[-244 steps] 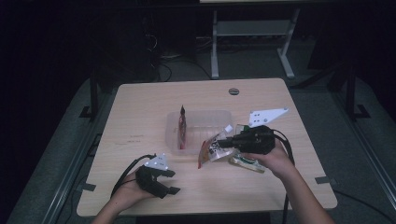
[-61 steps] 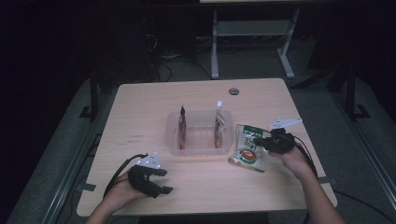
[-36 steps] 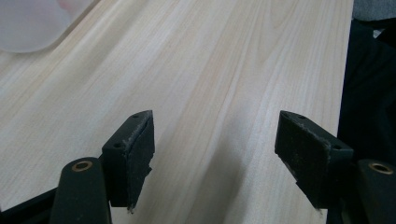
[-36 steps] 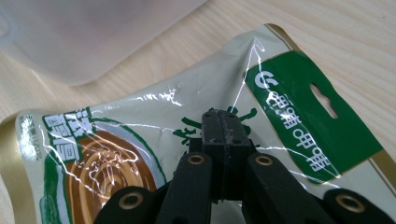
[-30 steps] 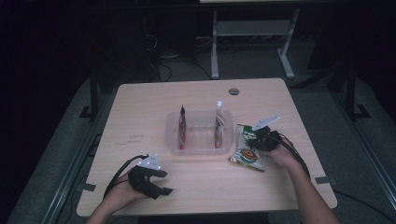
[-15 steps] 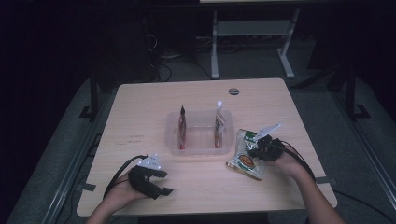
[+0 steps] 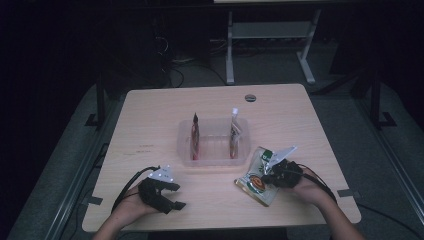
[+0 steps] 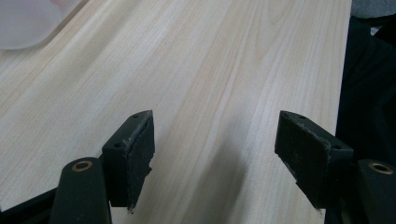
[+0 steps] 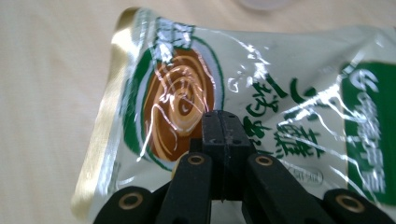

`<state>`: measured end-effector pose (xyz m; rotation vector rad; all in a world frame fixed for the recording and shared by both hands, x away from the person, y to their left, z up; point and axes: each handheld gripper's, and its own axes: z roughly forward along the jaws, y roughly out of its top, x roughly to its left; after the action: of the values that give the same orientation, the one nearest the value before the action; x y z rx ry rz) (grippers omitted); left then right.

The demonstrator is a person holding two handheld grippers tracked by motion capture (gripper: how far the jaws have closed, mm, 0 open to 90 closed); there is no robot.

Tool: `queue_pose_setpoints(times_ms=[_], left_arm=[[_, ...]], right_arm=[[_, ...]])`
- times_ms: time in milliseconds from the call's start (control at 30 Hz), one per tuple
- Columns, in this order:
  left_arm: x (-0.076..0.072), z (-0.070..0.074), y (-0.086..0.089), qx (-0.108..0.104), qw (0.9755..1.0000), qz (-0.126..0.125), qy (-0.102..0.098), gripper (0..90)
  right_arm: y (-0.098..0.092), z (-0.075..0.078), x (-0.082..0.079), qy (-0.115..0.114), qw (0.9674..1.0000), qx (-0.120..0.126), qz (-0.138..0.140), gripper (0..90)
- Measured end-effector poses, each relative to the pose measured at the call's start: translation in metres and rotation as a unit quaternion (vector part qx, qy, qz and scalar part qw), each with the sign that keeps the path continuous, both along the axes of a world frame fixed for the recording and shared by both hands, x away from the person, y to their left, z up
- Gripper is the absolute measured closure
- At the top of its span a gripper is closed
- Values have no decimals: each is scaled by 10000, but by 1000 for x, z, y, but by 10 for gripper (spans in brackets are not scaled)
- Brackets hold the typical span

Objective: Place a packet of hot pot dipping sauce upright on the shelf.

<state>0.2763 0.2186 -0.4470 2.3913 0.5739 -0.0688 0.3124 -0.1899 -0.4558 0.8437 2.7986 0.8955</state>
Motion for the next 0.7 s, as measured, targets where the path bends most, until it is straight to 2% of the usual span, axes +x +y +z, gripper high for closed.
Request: queue_pose_setpoints(times_ms=[100, 167, 200, 300, 367, 467, 533, 567, 600, 667, 700], left_arm=[[1, 0, 0, -5, 10000, 0, -27, 283], [0, -1, 0, -20, 10000, 28, 2, 283], [0, -1, 0, -18, 10000, 23, -2, 283], [0, 0, -1, -17, 10000, -8, -22, 283], [0, 0, -1, -8, 10000, -20, -29, 283], [0, 0, -2, -32, 10000, -32, -51, 283], [0, 1, -4, -44, 9999, -61, -108, 284], [0, 1, -6, -78, 9999, -73, -101, 286], [0, 1, -6, -78, 9999, -73, -101, 285], [2, 2, -9, -96, 9998, -120, -141, 285], [4, 3, -13, -102, 9997, -168, -157, 286]], right_arm=[[10, 0, -10, 38, 9997, 53, 240, 900], [22, -1, -19, 17, 9984, 69, 556, 900], [22, -1, -19, 17, 9984, 69, 556, 900], [36, -1, -25, -22, 9961, 77, 875, 900], [46, -2, -28, 16, 9951, 132, 983, 900], [48, 0, -28, 2, 9946, 143, 1033, 900], [44, 2, -27, -17, 9947, 283, 990, 900], [37, 6, -25, -64, 9955, 397, 859, 900], [37, 6, -25, -64, 9955, 397, 859, 900], [27, 12, -26, -17, 9971, 553, 527, 900], [15, 16, -25, -107, 9977, 606, 273, 900]])
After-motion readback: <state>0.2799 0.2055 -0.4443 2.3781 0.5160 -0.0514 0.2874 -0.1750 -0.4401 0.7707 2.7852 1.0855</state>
